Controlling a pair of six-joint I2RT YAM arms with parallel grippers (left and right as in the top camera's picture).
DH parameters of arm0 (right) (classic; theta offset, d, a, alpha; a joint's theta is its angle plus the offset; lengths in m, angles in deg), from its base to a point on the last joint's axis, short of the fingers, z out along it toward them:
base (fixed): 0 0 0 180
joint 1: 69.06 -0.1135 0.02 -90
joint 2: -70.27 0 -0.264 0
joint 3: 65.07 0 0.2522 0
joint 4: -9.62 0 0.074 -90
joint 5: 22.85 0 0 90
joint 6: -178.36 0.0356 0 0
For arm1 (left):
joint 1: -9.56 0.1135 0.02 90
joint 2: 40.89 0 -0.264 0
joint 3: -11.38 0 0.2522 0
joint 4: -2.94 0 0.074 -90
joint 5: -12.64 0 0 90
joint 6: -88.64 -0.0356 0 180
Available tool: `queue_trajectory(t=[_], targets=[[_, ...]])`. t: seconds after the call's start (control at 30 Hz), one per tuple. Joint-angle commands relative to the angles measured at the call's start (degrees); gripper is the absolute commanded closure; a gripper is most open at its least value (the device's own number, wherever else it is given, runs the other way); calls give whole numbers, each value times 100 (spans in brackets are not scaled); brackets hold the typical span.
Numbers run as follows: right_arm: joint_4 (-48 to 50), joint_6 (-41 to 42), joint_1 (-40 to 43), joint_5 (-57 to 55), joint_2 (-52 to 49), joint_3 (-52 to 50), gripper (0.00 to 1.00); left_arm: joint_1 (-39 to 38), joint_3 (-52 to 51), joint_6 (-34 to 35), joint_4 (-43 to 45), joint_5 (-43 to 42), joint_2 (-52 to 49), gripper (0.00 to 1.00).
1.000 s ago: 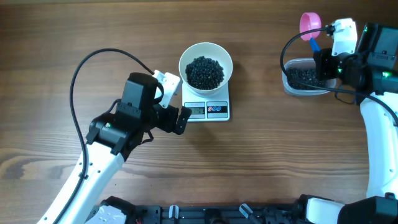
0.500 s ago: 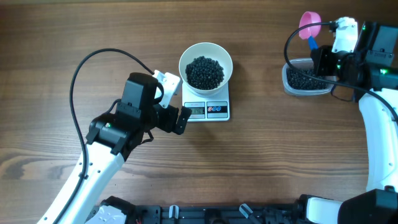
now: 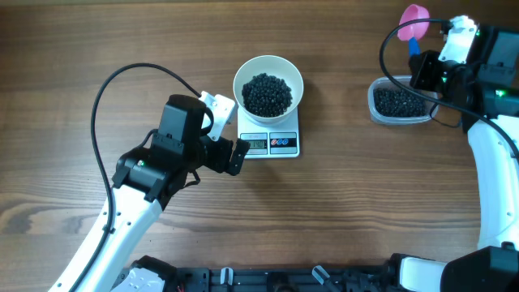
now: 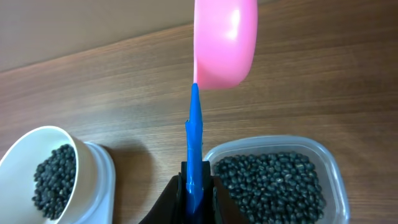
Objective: Scoop item into bowl and weigh 150g on scale
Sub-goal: 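Drag the scoop through the black beans in the tub with the right gripper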
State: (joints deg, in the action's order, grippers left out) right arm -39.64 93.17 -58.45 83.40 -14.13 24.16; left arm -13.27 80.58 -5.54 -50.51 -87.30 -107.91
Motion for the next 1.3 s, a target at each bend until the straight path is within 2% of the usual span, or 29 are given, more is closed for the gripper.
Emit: queue_trajectory(t=[0.0, 0.13, 0.4, 0.7, 0.97, 1.03, 1.13, 1.27], targets=[[28, -144, -9, -254, -81, 22, 96, -31, -37, -7, 2, -92, -17, 0], [-162, -1075, -7, -330, -81, 22, 96, -31, -37, -7, 2, -92, -17, 0], [-684, -2868, 44, -1366, -81, 22, 96, -31, -37, -7, 2, -92, -17, 0], [-868, -2863, 87, -732, -90, 20, 96, -31, -37, -7, 2, -92, -17, 0], [-1244, -2741, 87, -739, -208, 20, 96, -31, -37, -7, 2, -92, -17, 0], [-1375, -2868, 90, -791, -302, 20, 96, -31, -37, -7, 2, -92, -17, 0], [-1906, -3504, 90, -949, -481, 17, 96, -31, -37, -7, 2, -92, -17, 0], [-2024, -3613, 90, -1078, -514, 15, 96, -31, -37, -7, 2, -90, -17, 0]])
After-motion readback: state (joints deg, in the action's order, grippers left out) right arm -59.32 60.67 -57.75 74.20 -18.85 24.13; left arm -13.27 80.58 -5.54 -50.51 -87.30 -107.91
